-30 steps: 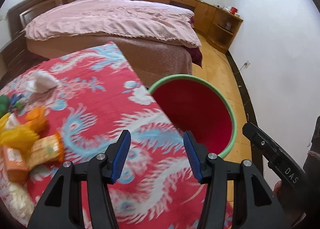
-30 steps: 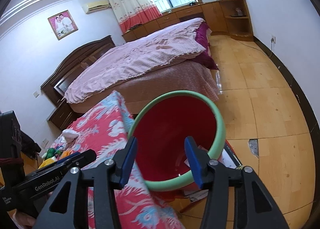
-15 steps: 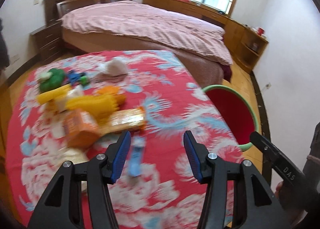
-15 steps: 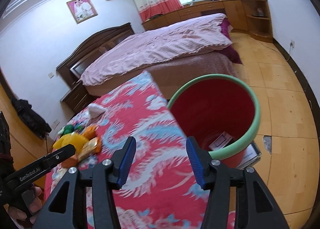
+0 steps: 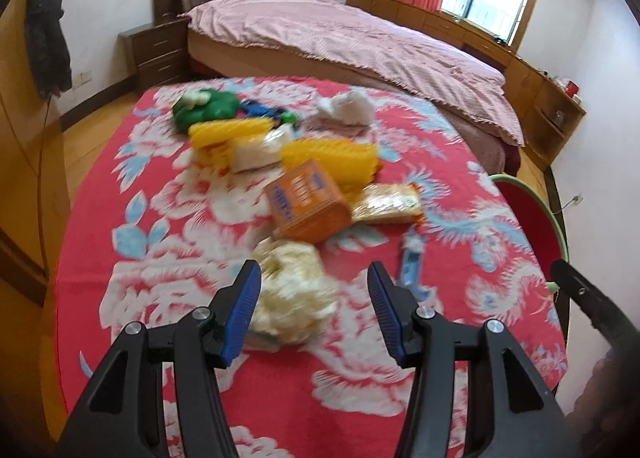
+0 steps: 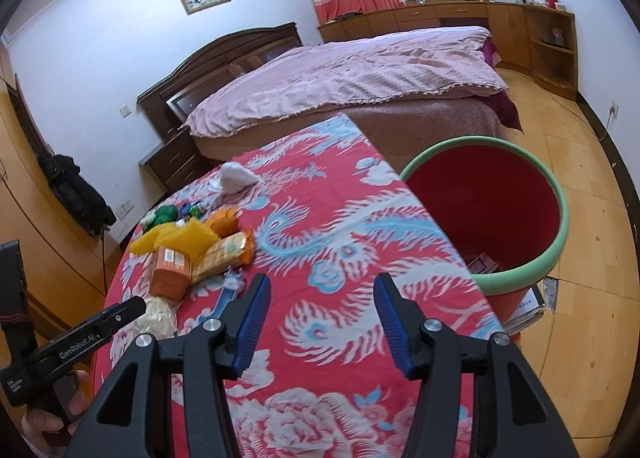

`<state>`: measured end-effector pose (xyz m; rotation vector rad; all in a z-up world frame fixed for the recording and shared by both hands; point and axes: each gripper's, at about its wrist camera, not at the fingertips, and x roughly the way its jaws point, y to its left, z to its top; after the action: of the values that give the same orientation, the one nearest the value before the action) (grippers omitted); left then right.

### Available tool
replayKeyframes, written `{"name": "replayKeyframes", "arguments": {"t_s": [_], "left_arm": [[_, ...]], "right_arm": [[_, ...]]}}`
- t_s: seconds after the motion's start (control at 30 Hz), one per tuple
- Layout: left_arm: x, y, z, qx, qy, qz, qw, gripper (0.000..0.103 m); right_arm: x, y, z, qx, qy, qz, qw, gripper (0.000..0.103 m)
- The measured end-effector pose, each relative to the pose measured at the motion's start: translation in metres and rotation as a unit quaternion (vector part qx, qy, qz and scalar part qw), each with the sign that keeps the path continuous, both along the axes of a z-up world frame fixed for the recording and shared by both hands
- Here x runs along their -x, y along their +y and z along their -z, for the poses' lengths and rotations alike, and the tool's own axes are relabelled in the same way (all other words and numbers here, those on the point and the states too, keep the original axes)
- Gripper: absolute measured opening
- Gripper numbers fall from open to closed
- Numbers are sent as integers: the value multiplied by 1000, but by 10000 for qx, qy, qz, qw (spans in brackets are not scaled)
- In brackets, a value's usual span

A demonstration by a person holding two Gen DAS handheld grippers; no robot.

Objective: Collect trash
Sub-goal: 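Move both tools back from the bin to the table, then grasp the crumpled yellowish tissue with the left tool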

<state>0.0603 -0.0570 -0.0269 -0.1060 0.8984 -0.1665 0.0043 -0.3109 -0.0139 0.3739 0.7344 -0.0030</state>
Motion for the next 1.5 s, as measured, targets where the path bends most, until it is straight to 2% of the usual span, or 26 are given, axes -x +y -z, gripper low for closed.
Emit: {"name": "replayKeyframes", "arguments": {"t_s": [0.13, 0.33, 0.63, 0.67, 0.73, 0.77, 0.83, 0.9, 1.03, 1.2, 1.5], "left_arm": [[0, 11, 15, -36, 152, -91, 9998, 56], [-1, 20, 23, 217, 222, -90, 9995, 61], [-2, 16, 34, 565, 335, 116, 9978, 61], [-2, 17, 35, 595, 312, 126, 9977, 61], [-1, 18, 35, 713, 258, 195, 9969, 51], [0, 19, 34, 760, 249, 224, 9965, 49], [1, 20, 33, 755, 207, 229, 9967, 43], [3, 23, 30, 739, 133, 199, 9970, 42], [6, 36, 21, 753, -36, 24, 9972, 41], [6, 54, 14, 594, -203, -284, 9976, 41], [2, 82, 21, 509, -194, -673, 9962, 41]], "right_arm": [[-2, 13, 2, 72, 73, -132, 9999, 57], [-6, 27, 6, 158, 186, -252, 9994, 57], [-11, 43, 12, 248, 316, -391, 9984, 57], [-11, 45, 12, 261, 325, -399, 9983, 57], [-12, 47, 12, 287, 343, -419, 9981, 57], [-12, 48, 12, 296, 349, -429, 9980, 57], [-13, 51, 12, 318, 364, -450, 9978, 57], [-12, 53, 13, 323, 376, -480, 9976, 57], [-14, 62, 15, 359, 406, -611, 9967, 57], [-18, 78, 18, 416, 449, -830, 9947, 57], [-33, 113, 32, 527, 557, -1255, 9891, 57]]}}
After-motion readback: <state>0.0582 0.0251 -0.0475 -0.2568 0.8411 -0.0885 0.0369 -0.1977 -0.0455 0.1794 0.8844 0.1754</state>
